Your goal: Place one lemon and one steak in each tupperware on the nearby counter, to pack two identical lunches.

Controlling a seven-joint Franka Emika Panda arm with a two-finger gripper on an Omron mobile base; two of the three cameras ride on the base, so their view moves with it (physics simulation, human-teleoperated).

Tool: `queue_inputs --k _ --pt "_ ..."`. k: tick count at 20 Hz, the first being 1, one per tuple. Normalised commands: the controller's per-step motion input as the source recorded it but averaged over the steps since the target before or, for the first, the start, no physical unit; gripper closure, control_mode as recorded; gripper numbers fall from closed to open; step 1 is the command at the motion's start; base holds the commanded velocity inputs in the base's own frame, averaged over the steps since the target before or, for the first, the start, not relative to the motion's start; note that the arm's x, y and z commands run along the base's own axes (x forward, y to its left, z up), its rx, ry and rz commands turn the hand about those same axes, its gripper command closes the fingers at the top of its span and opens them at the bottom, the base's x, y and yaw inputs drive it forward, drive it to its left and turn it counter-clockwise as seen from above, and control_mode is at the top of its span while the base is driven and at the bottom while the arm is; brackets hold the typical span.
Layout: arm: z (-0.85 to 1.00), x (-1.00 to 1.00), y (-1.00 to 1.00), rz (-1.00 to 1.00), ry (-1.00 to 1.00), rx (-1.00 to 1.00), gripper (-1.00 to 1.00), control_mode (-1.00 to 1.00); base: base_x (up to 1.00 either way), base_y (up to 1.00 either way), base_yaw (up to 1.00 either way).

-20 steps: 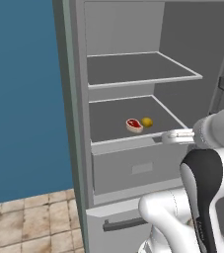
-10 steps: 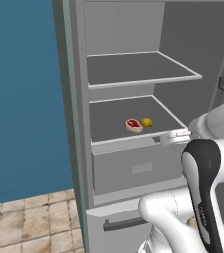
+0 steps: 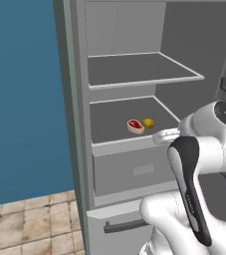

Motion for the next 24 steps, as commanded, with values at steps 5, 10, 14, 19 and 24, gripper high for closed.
queue_inputs --k 5,10,14,19,24 --pt "-0.4 0.41 -0.11 0.0 -0.05 -0.02 -1.0 -1.0 0.0 0.0 0.0" --pt "-0.12 0.39 -0.16 0.0 0.06 0.0 -1.0 -1.0 0.0 0.0 0.0" --pt "-0.09 0.5 -0.02 0.0 0.12 0.0 -1.0 -1.0 0.0 0.0 0.0" --pt "-0.2 0.53 0.0 0.0 0.08 0.0 -1.0 -1.0 0.0 0.0 0.0" --pt "-0.4 0.42 0.0 0.0 0.0 0.0 -1.0 -1.0 0.0 0.0 0.0"
